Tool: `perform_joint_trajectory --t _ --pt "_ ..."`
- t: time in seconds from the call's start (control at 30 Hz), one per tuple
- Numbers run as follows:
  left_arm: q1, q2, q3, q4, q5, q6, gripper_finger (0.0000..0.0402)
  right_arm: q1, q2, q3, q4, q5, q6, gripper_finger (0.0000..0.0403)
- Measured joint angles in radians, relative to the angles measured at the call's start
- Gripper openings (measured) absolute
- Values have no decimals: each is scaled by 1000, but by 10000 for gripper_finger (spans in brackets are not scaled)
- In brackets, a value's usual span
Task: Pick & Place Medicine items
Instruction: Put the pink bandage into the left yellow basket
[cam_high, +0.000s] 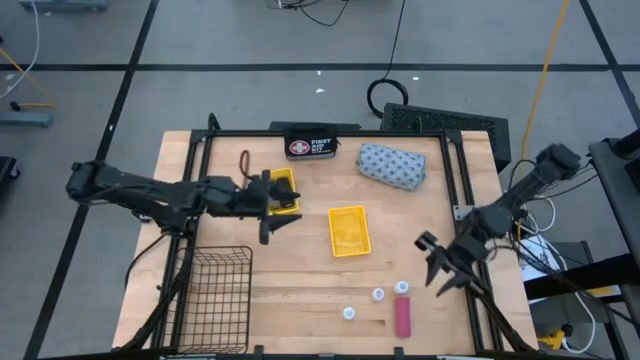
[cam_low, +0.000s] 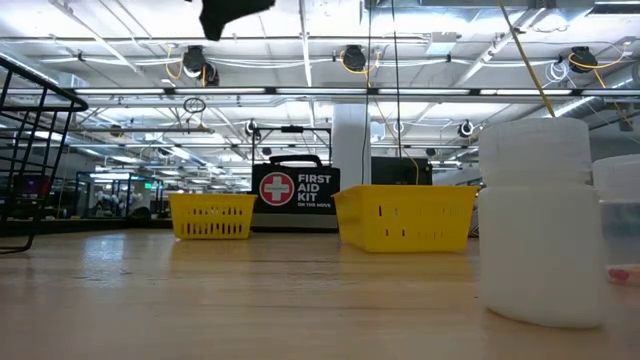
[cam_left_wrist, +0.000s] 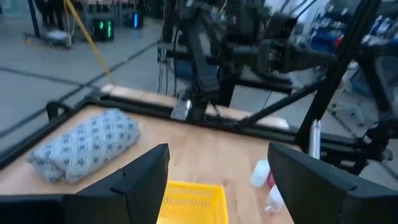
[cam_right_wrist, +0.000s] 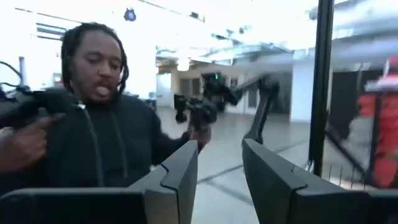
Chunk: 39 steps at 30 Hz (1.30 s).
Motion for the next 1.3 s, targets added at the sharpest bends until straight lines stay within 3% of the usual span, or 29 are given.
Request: perform_joint_trajectory --t 0.17,0.33,0.43,0.6,0.73,0.87,1.1,1.3 --pt "-19 -73 -147 168 -2 -3 283 150 133 67 -3 239 -155 116" --pt "-6 -130 -338 380 -42 -90 283 206 326 217 -73 294 -283 127" --pt "-1 -132 -418 501 -64 -160 283 216 411 373 -290 339 -229 157" --pt "-1 -131 -459 571 -66 -204 283 215 556 650 -848 476 -64 225" --pt "-2 -128 -461 567 -66 -206 283 202 674 772 -1135 471 4 261" --pt "-2 -128 -461 566 -72 -206 283 201 758 785 -1238 391 24 275" --pt "-1 -128 -460 566 -95 -205 283 211 842 786 -1480 343 60 263" --pt "-1 -128 -460 565 -97 -204 283 222 890 759 -1492 342 -54 248"
